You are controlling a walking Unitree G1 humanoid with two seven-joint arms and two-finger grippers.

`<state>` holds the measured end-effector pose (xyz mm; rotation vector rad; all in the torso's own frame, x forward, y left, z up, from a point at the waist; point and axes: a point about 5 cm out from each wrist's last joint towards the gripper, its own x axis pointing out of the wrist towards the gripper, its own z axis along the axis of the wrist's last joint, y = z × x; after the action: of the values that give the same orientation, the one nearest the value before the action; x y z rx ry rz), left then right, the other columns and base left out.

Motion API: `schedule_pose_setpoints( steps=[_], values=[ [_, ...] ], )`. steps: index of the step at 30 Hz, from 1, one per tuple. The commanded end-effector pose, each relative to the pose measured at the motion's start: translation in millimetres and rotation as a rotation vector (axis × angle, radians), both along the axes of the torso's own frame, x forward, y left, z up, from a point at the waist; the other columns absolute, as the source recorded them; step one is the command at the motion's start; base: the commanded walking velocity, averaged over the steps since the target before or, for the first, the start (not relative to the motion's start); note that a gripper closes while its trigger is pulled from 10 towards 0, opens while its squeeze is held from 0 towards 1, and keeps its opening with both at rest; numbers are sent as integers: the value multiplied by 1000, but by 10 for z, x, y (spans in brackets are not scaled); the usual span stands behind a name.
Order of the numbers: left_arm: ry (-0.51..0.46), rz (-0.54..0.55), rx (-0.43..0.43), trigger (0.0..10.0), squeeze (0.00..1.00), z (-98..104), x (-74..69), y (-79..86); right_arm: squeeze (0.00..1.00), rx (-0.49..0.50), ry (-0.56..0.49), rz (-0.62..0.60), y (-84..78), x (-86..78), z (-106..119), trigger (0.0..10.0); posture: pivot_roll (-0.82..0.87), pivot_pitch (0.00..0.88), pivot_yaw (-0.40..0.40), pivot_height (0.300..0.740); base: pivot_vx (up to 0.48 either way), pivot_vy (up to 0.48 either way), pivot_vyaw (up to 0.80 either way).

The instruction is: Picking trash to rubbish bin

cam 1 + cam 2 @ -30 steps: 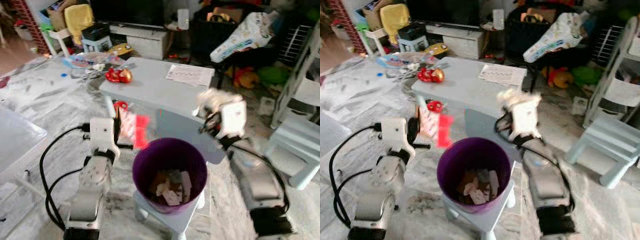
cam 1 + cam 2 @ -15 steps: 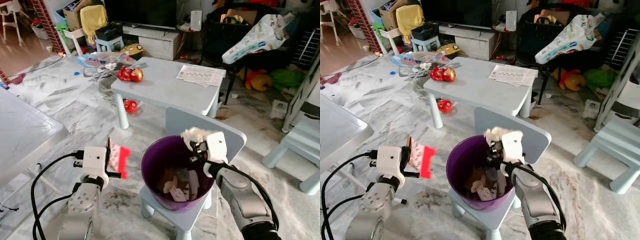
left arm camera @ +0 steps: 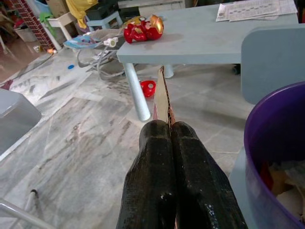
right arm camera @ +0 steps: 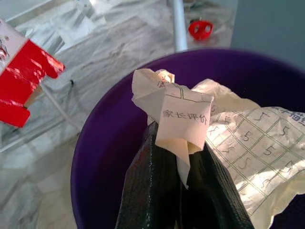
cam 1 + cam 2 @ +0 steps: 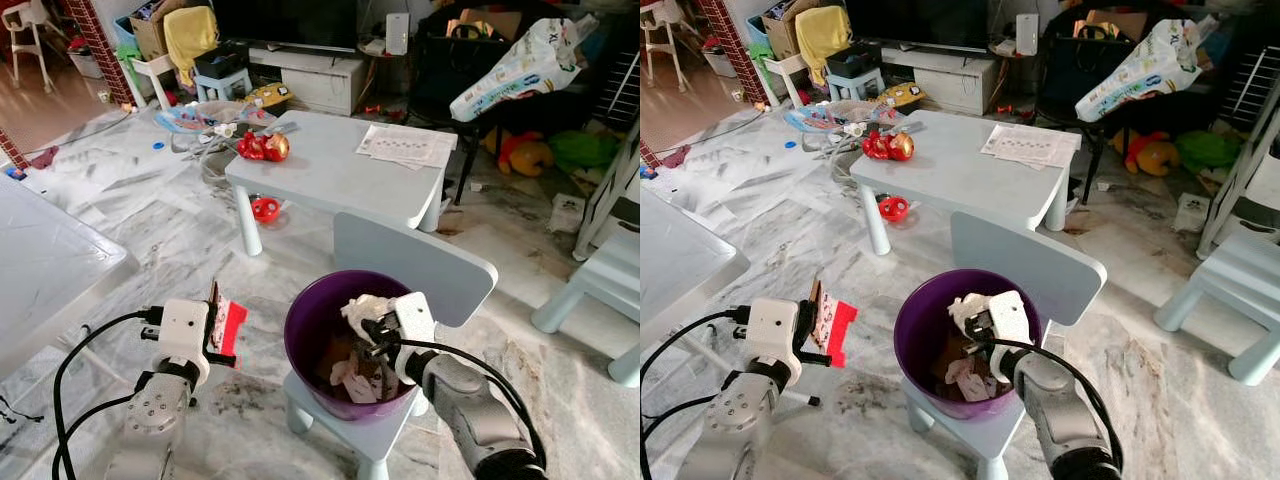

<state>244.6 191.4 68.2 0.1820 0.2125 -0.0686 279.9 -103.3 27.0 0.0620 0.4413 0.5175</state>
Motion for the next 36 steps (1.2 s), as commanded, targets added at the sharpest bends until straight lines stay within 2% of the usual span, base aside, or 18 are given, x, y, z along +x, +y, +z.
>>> schedule_pose_setpoints(
  steps=[1, 11, 22, 25, 28, 31, 33, 34, 36],
  values=[
    [-3, 3, 11, 10000, 0, 19, -25, 43, 1000, -12, 9, -22, -1, 34, -20, 10000, 94, 47, 94, 740, 0, 0, 0],
    [1, -4, 0, 10000, 0, 10, -35, -3, 1000, -14, 37, -78, -104, 67, -53, 10000, 91, 54, 90, 740, 0, 0, 0],
    [-5, 7, -1, 10000, 0, 20, -14, 6, 1000, -27, 18, -74, -138, 112, -70, 10000, 88, 56, 79, 740, 0, 0, 0],
    [-13, 9, -6, 10000, 0, 35, -2, -5, 1000, -60, -26, -77, -170, 147, -44, 10000, 84, 56, 77, 740, 0, 0, 0],
    [-32, 6, -16, 10000, 0, 76, 44, -28, 1000, -72, -51, -91, -213, 169, -13, 10000, 79, 57, 76, 740, 0, 0, 0],
    [-63, -29, -30, 10000, 0, 139, 149, -116, 1000, -87, -87, -173, -307, 196, 91, 10000, 79, 57, 76, 740, 0, 0, 0],
    [-78, -57, -42, 10000, 0, 168, 215, -195, 1000, -67, -113, -220, -349, 181, 177, 10000, 79, 57, 76, 740, 0, 0, 0],
    [-85, -81, -54, 10000, 0, 180, 273, -272, 1000, -23, -127, -230, -352, 147, 259, 10000, 46, 53, 74, 740, 0, 0, 0],
    [-96, -113, -73, 10000, 0, 198, 332, -371, 1000, -8, -144, -224, -352, 97, 336, 10000, 21, 53, 79, 740, 0, 0, 0]
  ],
)
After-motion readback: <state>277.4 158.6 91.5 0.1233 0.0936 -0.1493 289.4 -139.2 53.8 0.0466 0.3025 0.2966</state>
